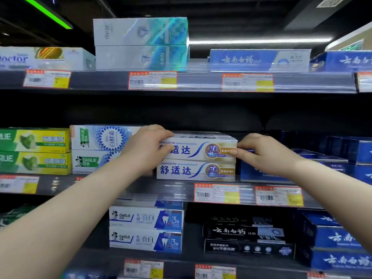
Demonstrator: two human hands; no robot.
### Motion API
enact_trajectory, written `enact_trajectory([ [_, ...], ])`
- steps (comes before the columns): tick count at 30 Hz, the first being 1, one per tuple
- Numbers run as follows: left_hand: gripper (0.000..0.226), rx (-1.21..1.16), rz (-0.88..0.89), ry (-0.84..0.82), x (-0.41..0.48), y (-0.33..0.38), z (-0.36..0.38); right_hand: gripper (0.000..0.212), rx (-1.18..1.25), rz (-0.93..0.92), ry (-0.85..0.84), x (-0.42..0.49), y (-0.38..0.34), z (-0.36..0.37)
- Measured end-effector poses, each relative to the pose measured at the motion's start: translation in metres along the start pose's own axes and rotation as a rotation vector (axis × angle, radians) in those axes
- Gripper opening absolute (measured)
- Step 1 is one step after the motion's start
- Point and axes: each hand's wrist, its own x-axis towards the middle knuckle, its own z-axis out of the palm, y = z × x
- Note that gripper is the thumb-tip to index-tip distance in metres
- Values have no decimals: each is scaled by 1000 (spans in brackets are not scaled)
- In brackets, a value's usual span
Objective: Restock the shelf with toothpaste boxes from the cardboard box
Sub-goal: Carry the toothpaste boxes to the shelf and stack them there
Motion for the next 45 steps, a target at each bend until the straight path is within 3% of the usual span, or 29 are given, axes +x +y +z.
enact_trajectory([
  [7,56,-76,-45,119,-16,-16,1,36,-18,4,-15,1,-1,2],
  [11,41,-72,-184,99,-22,-20,4,37,11,11,-43,-1,-2,1],
  [15,33,14,-176,26,-24,-17,5,43,-6,33,-28,0,0,4],
  [22,40,-11,-245,-55,-20,-12,3,35,18,47,-17,3,1,7],
  [31,34,-125,-305,-10,-16,-15,12,24,30,69,-16,6,0,5],
  [45,33,-111,-287,3,-21,-11,12,28,-46,46,-2,1,-5,4],
])
